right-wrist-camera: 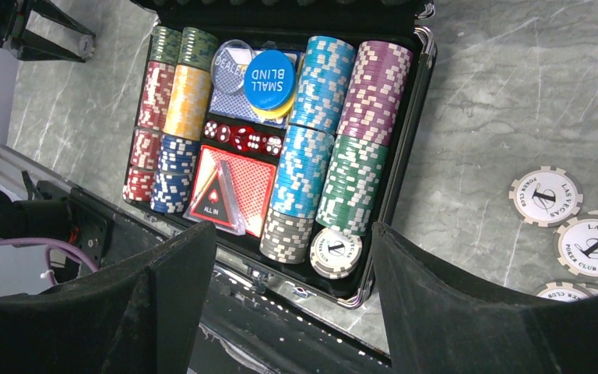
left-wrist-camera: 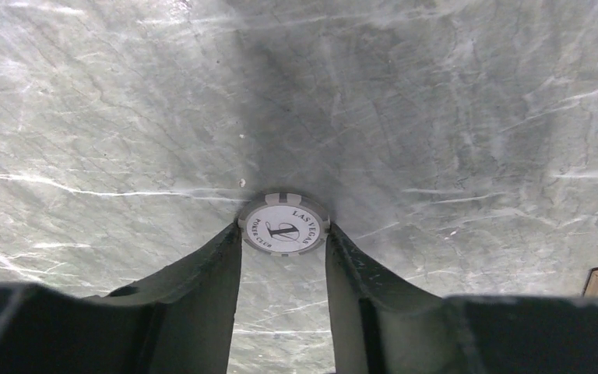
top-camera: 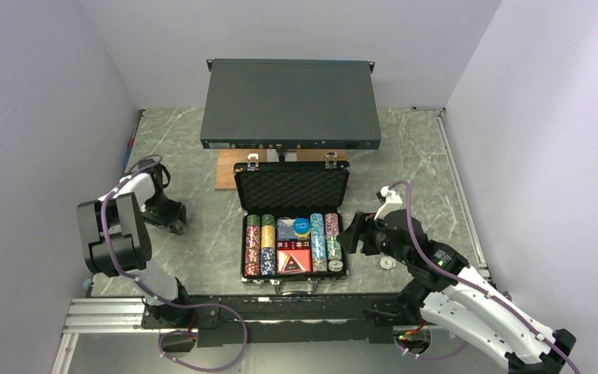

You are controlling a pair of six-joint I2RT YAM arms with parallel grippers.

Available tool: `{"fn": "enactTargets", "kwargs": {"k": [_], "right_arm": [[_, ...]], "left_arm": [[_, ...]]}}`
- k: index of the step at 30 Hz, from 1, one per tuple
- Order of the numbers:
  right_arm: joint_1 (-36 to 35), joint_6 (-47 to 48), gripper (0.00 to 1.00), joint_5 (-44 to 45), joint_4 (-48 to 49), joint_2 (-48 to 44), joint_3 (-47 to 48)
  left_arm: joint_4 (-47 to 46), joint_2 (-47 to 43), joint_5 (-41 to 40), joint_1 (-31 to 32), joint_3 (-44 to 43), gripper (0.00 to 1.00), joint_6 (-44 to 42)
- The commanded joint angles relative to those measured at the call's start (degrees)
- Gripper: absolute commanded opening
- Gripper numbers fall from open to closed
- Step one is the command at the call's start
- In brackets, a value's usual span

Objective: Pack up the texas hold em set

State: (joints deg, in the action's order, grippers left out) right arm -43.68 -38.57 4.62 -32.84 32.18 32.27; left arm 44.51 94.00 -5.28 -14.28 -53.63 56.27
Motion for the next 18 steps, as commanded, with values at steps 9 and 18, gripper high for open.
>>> {"fn": "enactTargets", "kwargs": {"k": [9,18], "right_arm": [[0.1,0.8,0.76,-1.6,4.3,2.6,-0.3],[0.1,4.6,1.00,-8.2,10.2,8.4,0.3]], "left_arm": [[-1.9,-6.2,0.0,0.5,6.2,0.29,-1.2],[-1.3,-25.7,7.0,5.0,16.3,0.26,0.1]]}}
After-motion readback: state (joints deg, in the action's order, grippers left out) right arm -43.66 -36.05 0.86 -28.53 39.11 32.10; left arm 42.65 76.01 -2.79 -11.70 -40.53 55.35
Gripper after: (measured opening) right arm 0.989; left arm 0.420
